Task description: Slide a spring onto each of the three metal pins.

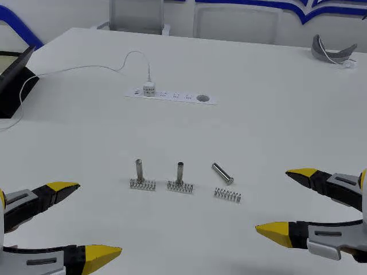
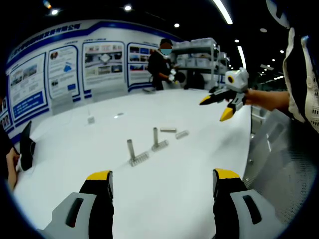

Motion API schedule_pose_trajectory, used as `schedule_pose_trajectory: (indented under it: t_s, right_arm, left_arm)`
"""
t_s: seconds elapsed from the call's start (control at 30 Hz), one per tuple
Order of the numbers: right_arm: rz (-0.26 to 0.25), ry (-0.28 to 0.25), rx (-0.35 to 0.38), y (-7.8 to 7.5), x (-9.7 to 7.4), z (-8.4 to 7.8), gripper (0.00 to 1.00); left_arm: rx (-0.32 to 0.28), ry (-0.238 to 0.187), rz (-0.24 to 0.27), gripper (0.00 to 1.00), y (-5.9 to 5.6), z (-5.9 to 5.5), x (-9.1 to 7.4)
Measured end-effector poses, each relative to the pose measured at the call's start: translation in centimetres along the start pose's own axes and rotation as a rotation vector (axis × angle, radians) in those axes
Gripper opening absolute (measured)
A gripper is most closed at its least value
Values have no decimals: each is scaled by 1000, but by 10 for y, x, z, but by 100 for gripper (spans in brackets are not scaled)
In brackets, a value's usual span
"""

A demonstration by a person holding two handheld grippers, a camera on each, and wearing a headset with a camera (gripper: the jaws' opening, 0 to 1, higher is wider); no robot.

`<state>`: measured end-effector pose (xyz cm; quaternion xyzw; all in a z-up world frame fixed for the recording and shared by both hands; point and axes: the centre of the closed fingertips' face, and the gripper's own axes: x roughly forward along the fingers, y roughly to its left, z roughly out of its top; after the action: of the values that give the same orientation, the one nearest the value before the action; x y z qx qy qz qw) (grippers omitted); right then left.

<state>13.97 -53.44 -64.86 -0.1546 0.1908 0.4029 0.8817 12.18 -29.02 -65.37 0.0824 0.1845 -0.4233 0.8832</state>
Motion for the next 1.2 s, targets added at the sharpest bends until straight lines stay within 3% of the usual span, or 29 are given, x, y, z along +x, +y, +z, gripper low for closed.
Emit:
schedule_pose_trajectory:
  t_s: [1.2]
  right_arm:
    - [-10,17,-1,0,-2,-3,73]
  left_arm:
    - [-5,-9,-3,83,0,-1,4]
